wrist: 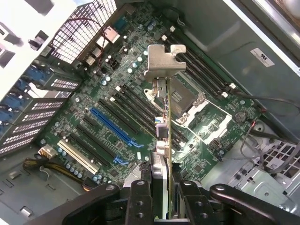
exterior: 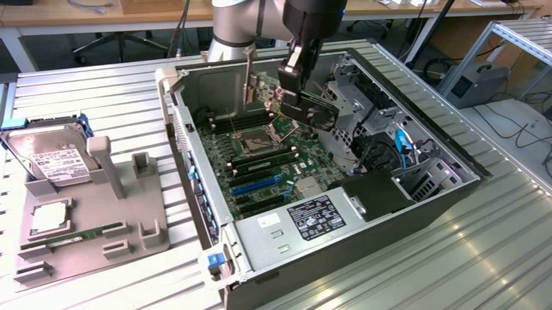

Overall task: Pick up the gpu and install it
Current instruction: 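Insert the gpu into the slot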

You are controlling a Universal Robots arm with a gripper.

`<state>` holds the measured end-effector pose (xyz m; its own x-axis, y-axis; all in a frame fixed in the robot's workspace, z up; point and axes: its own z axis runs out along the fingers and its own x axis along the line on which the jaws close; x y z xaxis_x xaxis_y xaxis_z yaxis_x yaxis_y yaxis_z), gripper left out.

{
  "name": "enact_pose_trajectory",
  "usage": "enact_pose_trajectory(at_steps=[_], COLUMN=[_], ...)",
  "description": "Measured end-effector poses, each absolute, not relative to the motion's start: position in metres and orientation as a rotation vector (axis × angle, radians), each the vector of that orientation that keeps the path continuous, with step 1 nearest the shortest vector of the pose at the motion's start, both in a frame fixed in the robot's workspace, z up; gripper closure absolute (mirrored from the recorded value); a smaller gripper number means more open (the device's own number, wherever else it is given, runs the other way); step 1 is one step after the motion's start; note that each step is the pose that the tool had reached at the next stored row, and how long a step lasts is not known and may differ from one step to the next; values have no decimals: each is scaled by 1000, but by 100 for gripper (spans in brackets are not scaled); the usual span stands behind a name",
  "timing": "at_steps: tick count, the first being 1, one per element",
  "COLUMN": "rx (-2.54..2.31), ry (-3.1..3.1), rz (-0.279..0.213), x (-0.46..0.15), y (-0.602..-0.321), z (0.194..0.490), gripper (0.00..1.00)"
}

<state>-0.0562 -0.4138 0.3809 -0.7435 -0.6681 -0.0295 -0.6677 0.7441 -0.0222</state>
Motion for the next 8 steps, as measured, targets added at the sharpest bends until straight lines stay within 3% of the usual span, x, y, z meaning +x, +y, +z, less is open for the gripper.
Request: enact_pose_trajectory(at_steps=[8], rx=[-1243], ry=[2846], rz=[-13], x=[-56], y=[-414], z=[381], gripper=[73])
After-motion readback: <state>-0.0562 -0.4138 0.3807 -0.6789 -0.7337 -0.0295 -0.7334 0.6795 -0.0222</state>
